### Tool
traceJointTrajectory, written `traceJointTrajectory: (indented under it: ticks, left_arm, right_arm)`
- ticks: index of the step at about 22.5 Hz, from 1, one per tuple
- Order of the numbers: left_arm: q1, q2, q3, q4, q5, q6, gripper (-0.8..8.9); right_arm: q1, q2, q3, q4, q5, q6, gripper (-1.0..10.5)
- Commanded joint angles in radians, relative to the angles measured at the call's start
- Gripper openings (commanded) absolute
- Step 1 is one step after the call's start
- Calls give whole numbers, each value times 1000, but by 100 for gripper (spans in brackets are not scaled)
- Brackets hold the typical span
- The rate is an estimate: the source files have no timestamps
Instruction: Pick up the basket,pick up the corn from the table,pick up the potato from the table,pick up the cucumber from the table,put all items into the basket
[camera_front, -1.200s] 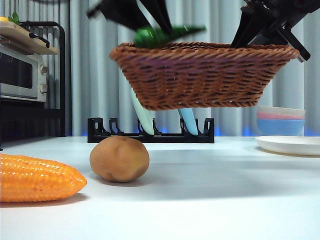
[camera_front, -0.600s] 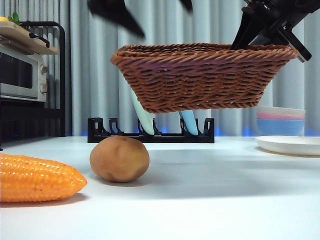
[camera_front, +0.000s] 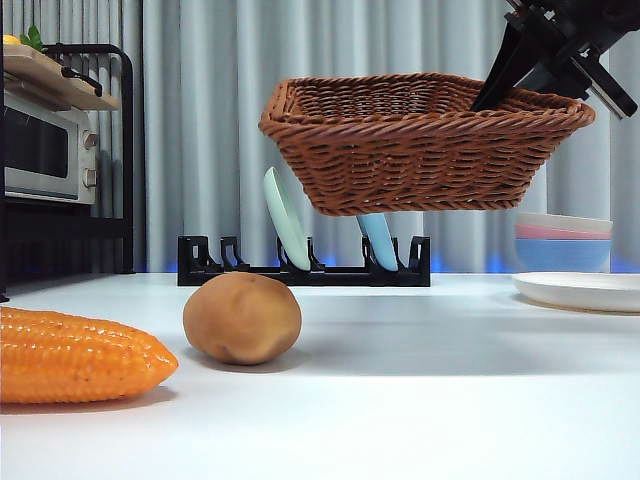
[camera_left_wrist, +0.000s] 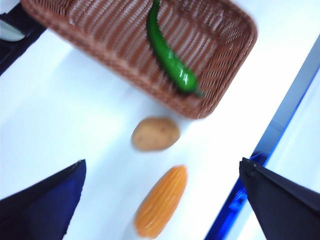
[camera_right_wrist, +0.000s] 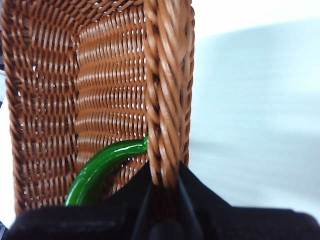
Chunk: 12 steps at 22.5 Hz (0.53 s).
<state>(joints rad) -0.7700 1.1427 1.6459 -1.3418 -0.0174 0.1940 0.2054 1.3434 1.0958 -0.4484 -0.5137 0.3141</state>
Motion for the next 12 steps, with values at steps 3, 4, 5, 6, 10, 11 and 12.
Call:
traceJointTrajectory:
  ticks: [3,4,5,6,10,11,12]
  left_arm:
    - [-3,17,-198,-55,-45,86,503]
    - [-3,19,-245,-54,-58,94,503]
    - [-3,23,-298,-54,-70,102,503]
    - [-3,30,-350,-54,-83,116,503]
    - [-3,74,-500,-42,-95,162,503]
    - [-3,87,-530,-11,-98,171,503]
    - [-2,97,-558,33,-98,189,503]
  right_arm:
    - [-17,0,8,21,-14,-7,-17]
    - [-18,0,8,21,-14,-11,-17]
    - [-21,0,8,21,-16,-12,-17]
    - [-22,0,8,21,-23,-16,-17]
    - [-23,0,8,25,-37,-21,-17]
    - [-23,0,8,26,-37,-24,-17]
    - [-23,0,8,27,-37,-24,-17]
